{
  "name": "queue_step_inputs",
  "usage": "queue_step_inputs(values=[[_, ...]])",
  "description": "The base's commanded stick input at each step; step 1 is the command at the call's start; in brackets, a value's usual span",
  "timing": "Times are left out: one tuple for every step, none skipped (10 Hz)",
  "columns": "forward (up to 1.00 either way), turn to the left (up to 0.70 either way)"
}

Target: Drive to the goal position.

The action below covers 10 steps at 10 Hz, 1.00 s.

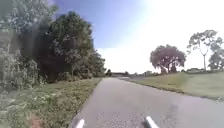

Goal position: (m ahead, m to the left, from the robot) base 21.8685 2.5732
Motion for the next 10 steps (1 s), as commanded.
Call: queue_step_inputs(values=[[0.7, 0.0], [0.7, 0.0], [0.7, 0.0], [0.7, 0.0], [0.7, 0.0], [0.7, 0.0], [0.7, 0.0], [0.7, 0.0], [0.7, 0.0], [0.7, 0.0]])
